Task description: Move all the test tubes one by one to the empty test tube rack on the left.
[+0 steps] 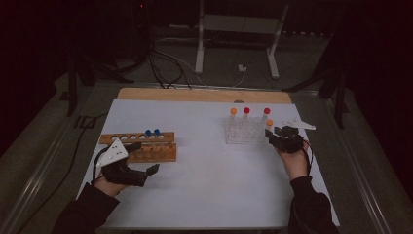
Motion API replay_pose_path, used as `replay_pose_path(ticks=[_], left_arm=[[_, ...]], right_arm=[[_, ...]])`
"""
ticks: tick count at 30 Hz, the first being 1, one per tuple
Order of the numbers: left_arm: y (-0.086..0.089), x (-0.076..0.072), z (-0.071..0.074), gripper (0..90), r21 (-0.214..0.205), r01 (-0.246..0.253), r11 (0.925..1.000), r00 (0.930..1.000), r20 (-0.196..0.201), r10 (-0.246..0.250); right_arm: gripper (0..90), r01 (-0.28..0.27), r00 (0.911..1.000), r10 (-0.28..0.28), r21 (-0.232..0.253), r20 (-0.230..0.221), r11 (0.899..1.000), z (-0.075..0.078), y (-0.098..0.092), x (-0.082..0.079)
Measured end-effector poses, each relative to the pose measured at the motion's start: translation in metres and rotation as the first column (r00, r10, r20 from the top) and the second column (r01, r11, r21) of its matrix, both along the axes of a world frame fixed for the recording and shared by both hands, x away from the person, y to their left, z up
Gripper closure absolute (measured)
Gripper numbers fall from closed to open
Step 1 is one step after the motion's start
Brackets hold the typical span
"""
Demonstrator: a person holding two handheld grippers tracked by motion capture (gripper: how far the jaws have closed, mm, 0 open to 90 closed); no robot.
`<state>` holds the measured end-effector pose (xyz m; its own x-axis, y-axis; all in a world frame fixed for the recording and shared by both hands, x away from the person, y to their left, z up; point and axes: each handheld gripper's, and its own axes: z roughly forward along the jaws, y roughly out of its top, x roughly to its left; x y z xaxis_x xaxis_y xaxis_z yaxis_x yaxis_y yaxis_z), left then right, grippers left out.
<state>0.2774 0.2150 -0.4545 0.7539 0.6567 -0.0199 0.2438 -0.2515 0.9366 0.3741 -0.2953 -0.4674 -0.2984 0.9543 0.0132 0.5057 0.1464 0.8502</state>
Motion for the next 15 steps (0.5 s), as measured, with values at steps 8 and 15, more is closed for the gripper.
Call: replay_pose_path(ticks=[8, 15], left_arm=[[0.001, 0.000, 0.000, 2.1, 0.002, -0.002, 1.0000, 1.0000, 0.001, 0.002], [0.002, 0.000, 0.000, 2.1, 0.001, -0.003, 1.0000, 1.0000, 0.003, 0.003]], right_arm=[[65.9, -0.014, 0.9999, 0.014, -0.001, -0.009, 1.000, -0.002, 0.007, 0.008], [71.3, 0.006, 0.9997, -0.006, 0.000, -0.023, 1.000, -0.004, 0.007, 0.013]])
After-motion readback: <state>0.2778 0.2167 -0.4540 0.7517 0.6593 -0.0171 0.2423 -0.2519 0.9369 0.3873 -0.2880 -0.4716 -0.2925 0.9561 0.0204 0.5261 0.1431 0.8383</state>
